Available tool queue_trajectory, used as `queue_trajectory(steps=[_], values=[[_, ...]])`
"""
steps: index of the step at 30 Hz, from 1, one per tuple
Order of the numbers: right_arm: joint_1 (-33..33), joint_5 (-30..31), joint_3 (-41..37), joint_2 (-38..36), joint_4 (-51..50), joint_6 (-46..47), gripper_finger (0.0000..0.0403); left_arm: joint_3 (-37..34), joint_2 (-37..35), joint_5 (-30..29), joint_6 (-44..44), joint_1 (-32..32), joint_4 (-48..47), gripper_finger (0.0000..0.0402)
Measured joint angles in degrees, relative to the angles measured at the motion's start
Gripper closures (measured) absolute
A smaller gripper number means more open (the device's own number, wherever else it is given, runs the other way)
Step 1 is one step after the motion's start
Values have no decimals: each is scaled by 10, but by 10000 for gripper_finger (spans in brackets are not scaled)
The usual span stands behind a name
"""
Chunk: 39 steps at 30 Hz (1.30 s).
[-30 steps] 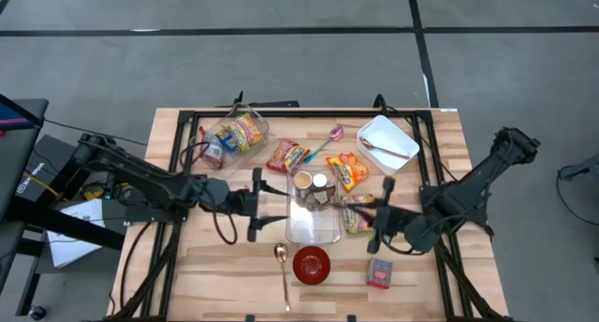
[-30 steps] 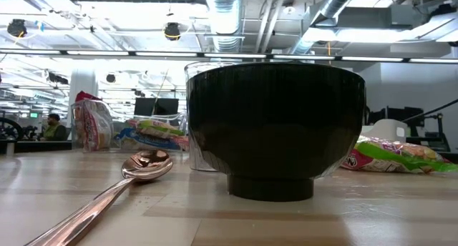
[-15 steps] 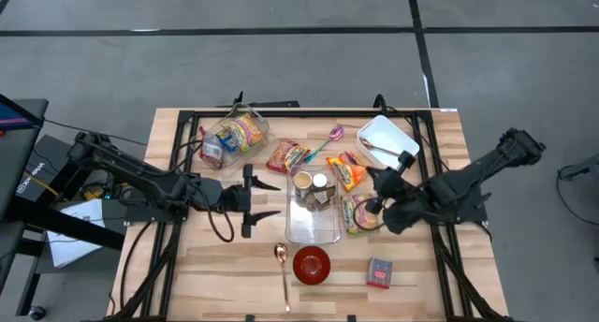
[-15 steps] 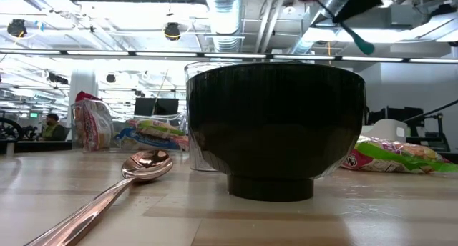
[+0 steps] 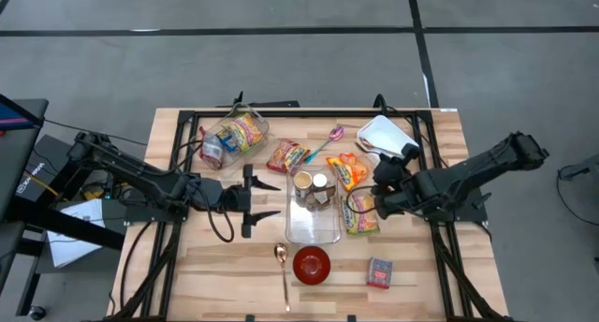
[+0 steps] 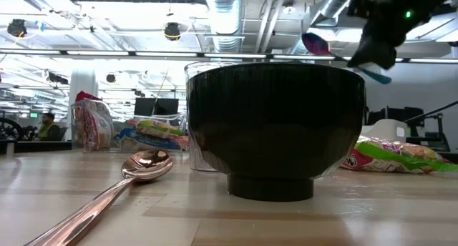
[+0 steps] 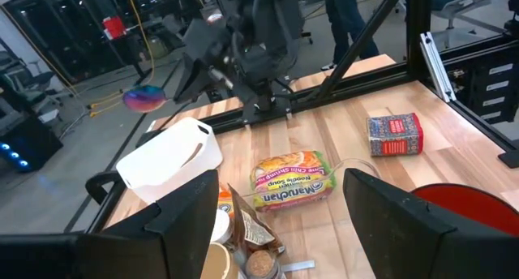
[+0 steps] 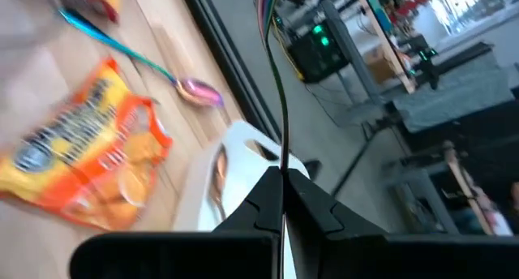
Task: Pick & Place Food Item
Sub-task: Put the bottom blue spoon into the white bin
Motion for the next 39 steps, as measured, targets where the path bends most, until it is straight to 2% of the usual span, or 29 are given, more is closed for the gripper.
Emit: queue_trajectory(steps=[9,22,28,36,39], values=[[-50,0,-28,-2,-4,-9,403,0,0,0,-2,0,0,144],[-117,-8,-30,-2,14,-81,403,-1,0,1,-64,0,-22,144],[-149,-10,-30,-2,16,-86,403,-1,0,1,-86,0,-31,144],[-193,-67,-57,-2,107,-201,403,-1,0,1,-90,-11,-32,144],[-209,-69,-74,-5,145,-243,403,-1,0,1,-90,-14,-32,144]])
